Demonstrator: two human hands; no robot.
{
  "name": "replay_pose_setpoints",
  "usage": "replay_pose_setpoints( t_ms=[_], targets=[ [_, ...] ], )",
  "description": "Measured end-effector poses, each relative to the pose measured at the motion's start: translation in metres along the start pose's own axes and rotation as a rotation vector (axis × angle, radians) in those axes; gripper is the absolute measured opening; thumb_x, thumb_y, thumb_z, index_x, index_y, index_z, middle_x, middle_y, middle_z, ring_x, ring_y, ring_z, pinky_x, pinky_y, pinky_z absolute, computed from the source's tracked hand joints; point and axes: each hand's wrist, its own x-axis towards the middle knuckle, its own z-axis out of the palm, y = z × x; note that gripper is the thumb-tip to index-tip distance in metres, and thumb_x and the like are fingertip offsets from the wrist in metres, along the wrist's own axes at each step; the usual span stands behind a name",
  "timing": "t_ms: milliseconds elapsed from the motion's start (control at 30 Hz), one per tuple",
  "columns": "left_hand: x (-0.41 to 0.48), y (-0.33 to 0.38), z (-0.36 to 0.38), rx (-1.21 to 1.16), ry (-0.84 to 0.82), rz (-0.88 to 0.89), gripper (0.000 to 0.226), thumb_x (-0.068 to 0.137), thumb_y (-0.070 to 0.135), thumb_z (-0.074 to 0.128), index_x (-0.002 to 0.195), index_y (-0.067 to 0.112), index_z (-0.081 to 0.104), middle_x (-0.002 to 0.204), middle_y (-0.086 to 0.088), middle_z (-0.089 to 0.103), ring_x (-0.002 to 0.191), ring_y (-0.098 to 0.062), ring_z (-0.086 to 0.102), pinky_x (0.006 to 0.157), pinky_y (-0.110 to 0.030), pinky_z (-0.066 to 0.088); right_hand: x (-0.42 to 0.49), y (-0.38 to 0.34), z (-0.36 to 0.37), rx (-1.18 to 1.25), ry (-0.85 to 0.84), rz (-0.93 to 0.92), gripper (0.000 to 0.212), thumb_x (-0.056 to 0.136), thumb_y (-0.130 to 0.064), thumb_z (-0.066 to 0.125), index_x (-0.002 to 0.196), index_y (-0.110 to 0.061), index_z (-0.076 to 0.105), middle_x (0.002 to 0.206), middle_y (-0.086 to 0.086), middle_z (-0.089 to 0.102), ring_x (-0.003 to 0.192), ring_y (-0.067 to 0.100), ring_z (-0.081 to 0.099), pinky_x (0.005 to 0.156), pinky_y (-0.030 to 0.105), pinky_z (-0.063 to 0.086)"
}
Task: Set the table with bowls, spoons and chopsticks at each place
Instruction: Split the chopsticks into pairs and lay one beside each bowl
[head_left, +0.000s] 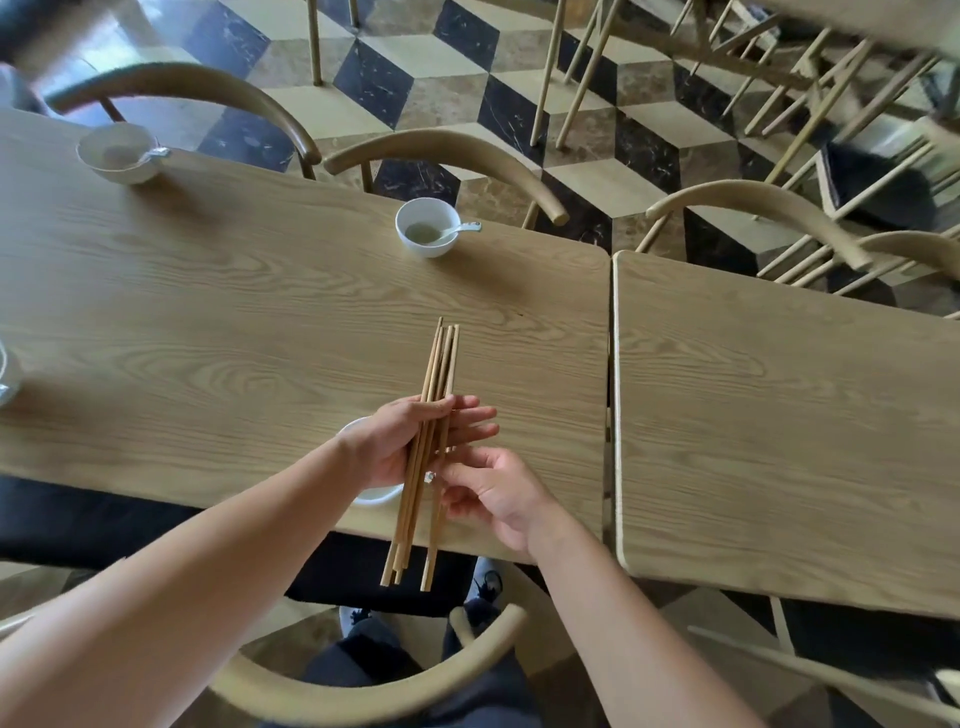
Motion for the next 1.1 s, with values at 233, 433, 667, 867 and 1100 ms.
replay_pose_setpoints(
  t_ms=[233, 433, 667, 867, 1100],
  targets=[
    [0.026, -0.001, 0.034, -0.057, 0.012, 0.036, 0.038, 0.107, 0.021, 0.028, 0.135, 0.006, 0.048, 0.138, -0.011, 0.062, 0.126, -0.025, 0.060, 0.101, -0.049, 0.051, 0.001, -0.015, -0.040, -0.031, -0.027, 0.039, 0.009, 0.084, -0.002, 0.074, 0.088, -0.008, 0.069, 0.064, -0.001, 0.067, 0.055, 0.012, 0.054, 0.053, 0.025, 0.049],
    [0.042, -0.007, 0.054, -0.043, 0.042, 0.073, 0.040, 0.107, 0.025, 0.031, 0.139, 0.006, 0.047, 0.140, -0.009, 0.061, 0.128, -0.023, 0.059, 0.083, -0.050, 0.060, 0.003, -0.016, -0.059, -0.031, -0.093, 0.082, 0.007, 0.088, -0.002, 0.069, 0.093, -0.006, 0.065, 0.069, 0.005, 0.061, 0.056, 0.013, 0.055, 0.050, 0.024, 0.049],
    [0.054, -0.011, 0.065, -0.112, 0.135, 0.141, 0.039, 0.106, 0.019, 0.038, 0.133, -0.001, 0.055, 0.133, -0.016, 0.065, 0.121, -0.028, 0.064, 0.095, -0.041, 0.056, -0.002, -0.026, -0.092, -0.017, -0.164, 0.076, 0.005, 0.091, -0.003, 0.066, 0.095, -0.001, 0.067, 0.078, 0.010, 0.064, 0.064, 0.017, 0.056, 0.062, 0.029, 0.052],
    [0.057, -0.014, 0.066, -0.127, 0.231, 0.246, 0.032, 0.101, 0.008, 0.050, 0.126, -0.011, 0.056, 0.123, -0.027, 0.066, 0.108, -0.034, 0.070, 0.084, -0.040, 0.061, -0.005, -0.037, -0.103, -0.092, -0.198, 0.113, 0.008, 0.094, -0.005, 0.063, 0.100, 0.000, 0.064, 0.084, 0.009, 0.066, 0.066, 0.020, 0.058, 0.062, 0.033, 0.054],
    [0.058, -0.011, 0.065, -0.082, 0.179, 0.251, 0.031, 0.096, 0.006, 0.059, 0.122, -0.011, 0.059, 0.123, -0.023, 0.068, 0.110, -0.034, 0.070, 0.080, -0.037, 0.061, -0.017, -0.048, -0.106, -0.314, -0.350, 0.220, 0.028, 0.104, -0.023, 0.047, 0.094, -0.002, 0.062, 0.089, 0.015, 0.066, 0.076, 0.027, 0.064, 0.069, 0.036, 0.054]
  ],
)
